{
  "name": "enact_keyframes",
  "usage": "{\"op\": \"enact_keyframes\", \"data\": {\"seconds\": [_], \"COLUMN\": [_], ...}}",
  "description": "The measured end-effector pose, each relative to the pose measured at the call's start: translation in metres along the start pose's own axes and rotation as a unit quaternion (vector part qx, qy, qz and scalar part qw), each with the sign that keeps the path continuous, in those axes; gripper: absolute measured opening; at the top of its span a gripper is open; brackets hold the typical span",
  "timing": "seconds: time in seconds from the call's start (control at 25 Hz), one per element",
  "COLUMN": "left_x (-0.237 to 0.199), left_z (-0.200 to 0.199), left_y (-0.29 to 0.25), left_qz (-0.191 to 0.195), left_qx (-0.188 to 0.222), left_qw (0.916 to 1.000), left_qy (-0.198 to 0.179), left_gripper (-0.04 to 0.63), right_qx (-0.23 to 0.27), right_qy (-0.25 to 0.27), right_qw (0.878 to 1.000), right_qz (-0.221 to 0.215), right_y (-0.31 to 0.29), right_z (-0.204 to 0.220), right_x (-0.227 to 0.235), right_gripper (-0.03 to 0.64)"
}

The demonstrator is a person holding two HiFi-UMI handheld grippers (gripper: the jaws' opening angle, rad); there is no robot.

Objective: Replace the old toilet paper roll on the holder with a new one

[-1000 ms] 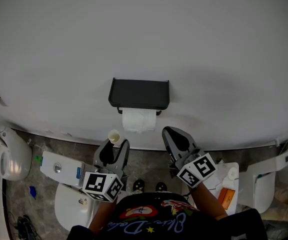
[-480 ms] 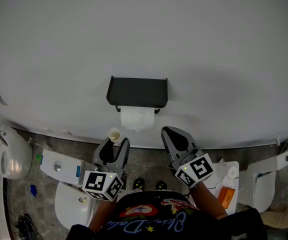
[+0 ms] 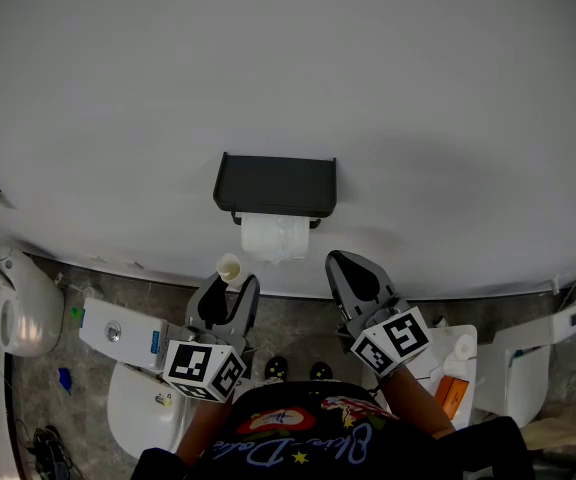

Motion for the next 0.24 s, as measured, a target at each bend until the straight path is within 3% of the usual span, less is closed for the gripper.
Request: {"op": "enact_keyframes", "data": {"seconds": [0.24], "left_x": [0.0008], "left_z": [-0.0017], "left_y": [0.0000], "left_qz": [0.000], "left_qx": [0.002], "left_qw": [1.0000], "left_qy": [-0.002], "left_gripper": [0.183], "right_qx": [-0.001], "right_qy": [-0.003], "right_qw": [1.000], "right_qz": [0.003], "right_y": [0.0004], "right_z": [-0.0006], "right_x": [0.0009], "right_gripper": [0.014]}}
Point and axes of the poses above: the fingertips, and each gripper's own axes: y backward along the fingers, x to its right, z out of its underside, the point moved 7 cm from there along y, backward along the fingers, and after that the axes turned 11 degrees about -x, right-handed, at the moved point
